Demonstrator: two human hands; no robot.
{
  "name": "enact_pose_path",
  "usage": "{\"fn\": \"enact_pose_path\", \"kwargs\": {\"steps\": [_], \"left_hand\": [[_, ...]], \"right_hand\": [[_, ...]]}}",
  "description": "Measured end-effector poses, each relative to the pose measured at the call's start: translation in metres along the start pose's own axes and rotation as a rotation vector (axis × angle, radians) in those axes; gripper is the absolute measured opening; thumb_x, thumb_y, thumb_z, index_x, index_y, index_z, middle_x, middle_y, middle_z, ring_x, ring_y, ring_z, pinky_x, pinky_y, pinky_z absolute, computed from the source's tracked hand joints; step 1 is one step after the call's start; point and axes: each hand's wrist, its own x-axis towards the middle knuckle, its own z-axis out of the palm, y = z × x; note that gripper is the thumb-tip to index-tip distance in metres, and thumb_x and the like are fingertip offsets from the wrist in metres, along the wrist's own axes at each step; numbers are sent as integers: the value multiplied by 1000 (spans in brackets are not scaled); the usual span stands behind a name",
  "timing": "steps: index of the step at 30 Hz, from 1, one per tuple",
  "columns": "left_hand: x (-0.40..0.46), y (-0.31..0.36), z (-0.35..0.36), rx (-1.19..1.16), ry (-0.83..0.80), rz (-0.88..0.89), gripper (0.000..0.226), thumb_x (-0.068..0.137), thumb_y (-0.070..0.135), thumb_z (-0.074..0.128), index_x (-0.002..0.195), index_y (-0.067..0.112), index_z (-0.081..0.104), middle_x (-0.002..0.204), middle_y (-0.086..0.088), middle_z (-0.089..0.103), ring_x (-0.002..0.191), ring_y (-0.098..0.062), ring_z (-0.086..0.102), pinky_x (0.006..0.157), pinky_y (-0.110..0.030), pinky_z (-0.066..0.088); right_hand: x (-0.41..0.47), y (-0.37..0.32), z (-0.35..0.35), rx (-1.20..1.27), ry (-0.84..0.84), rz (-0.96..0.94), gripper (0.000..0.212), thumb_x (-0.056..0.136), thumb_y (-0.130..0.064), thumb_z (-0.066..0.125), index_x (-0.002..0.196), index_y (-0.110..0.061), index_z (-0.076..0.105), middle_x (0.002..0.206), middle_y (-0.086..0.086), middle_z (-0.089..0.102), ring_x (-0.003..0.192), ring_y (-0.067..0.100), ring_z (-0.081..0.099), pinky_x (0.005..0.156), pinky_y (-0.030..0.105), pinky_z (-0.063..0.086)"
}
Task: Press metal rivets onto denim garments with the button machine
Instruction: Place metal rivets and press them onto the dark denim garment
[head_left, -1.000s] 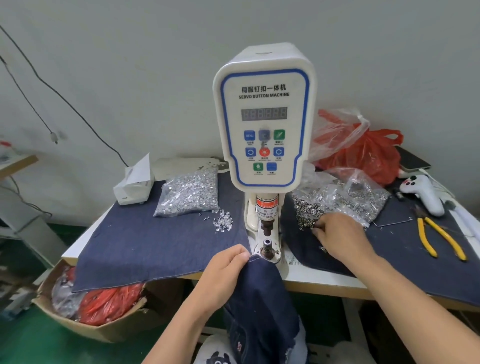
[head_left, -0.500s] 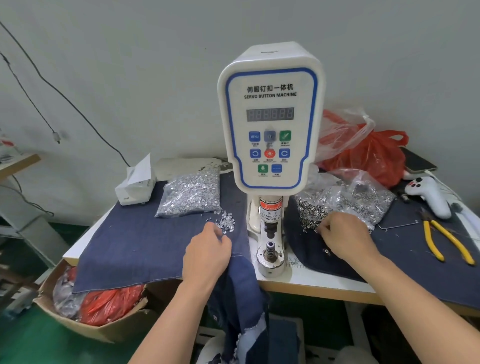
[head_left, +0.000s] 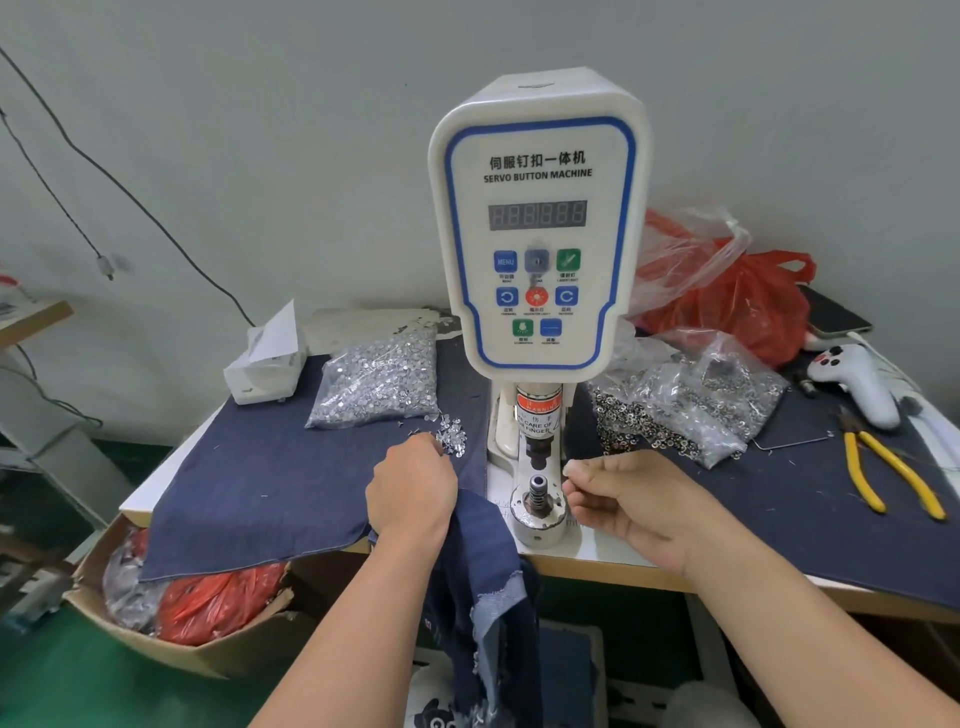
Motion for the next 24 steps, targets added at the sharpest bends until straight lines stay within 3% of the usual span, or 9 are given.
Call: {"fn": "enact_pose_path", "kwargs": {"steps": [7,12,17,24], "left_hand": [[-5,-2,4,-42,87,25,22,105,32,52,114,35,72,111,-5,73,99,-34,65,73,-36,41],[-3,-2,3,-45,52,31,24,104,33,54,116,37,74,113,-3,74,100,-34,66,74,-35,41],[-3,-3,5,-31,53,15,14,104,29,52,107,33,65,104,-3,70,81,-26,49,70,-37,40],[0,-3,5,-11,14,5,20,101,23,51,107,32,68,109,-4,71,84,-29,51,74,-37,40]], "right_hand": [[-1,-4,20,139,-4,134,14,98,-5,65,86,3,68,64,9,64,51,13,59,48,24,55],[-4,-4,25,255,-16,246,12,96,-6,67,86,1,67,64,10,61,49,14,55,42,24,51],[-4,-5,24,369,-30,320,14,96,-6,67,83,0,65,63,8,59,44,13,55,41,22,49],[-5,-5,26,440,-34,330,10,95,-4,67,88,2,64,65,10,61,45,14,59,41,24,51]]}}
